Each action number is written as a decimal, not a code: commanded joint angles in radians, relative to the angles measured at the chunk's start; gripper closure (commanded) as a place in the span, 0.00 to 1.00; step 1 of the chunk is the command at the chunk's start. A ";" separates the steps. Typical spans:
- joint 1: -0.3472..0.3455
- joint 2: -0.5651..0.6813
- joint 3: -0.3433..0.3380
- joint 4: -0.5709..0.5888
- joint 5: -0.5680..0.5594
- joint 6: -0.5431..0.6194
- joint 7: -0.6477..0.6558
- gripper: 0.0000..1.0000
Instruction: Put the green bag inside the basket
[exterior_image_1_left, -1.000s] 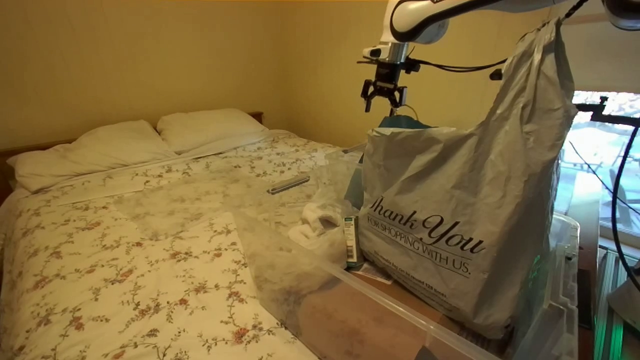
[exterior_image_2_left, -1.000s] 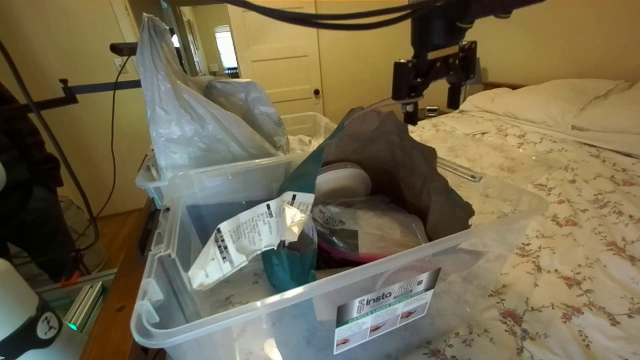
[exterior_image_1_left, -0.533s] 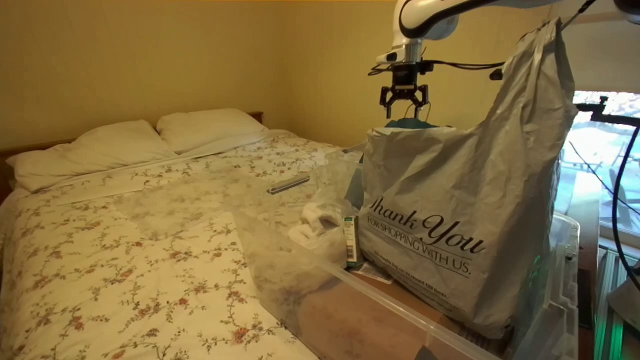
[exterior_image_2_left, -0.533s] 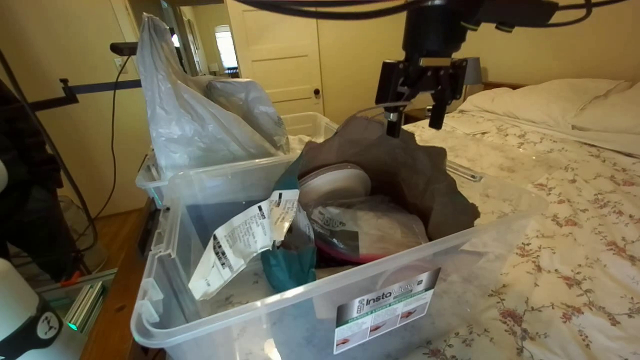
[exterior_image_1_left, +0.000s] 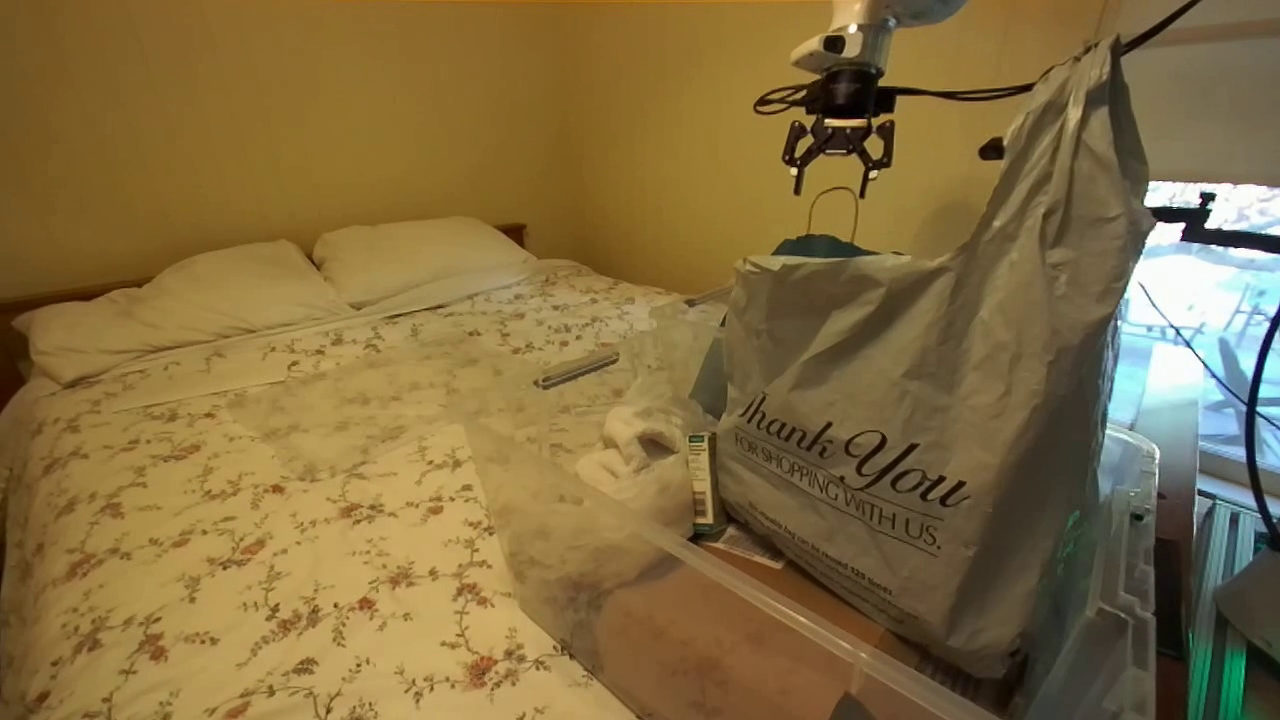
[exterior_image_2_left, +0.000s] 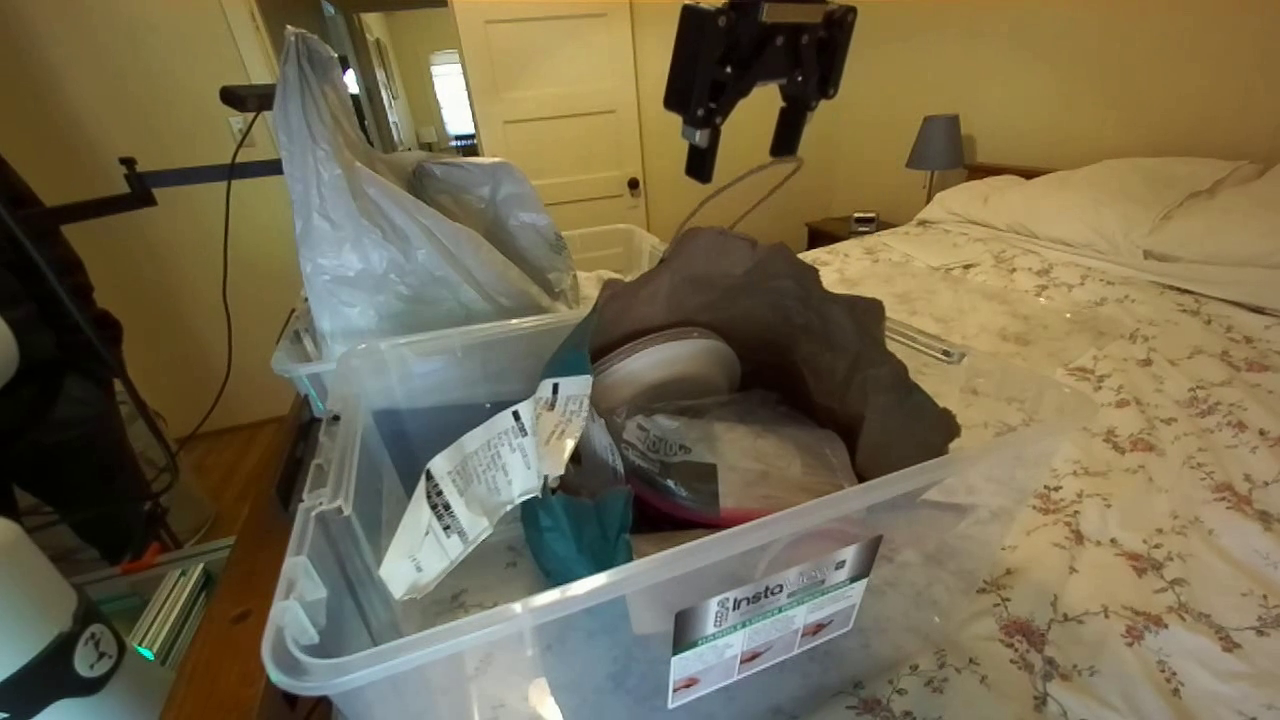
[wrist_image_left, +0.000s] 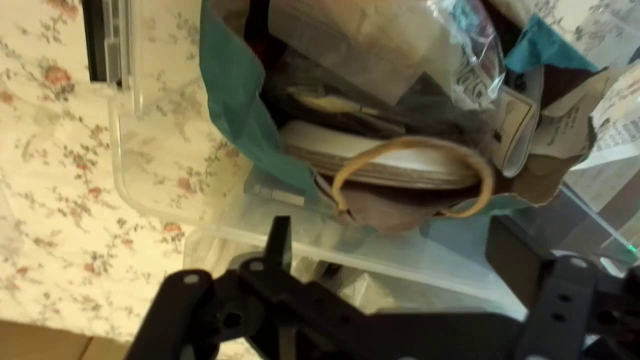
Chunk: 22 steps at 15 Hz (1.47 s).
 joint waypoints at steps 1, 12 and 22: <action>0.006 -0.055 -0.045 -0.079 0.089 0.089 0.028 0.00; 0.017 -0.152 -0.175 -0.327 -0.177 0.469 0.381 0.00; 0.088 -0.085 -0.107 -0.460 -0.269 0.437 0.662 0.00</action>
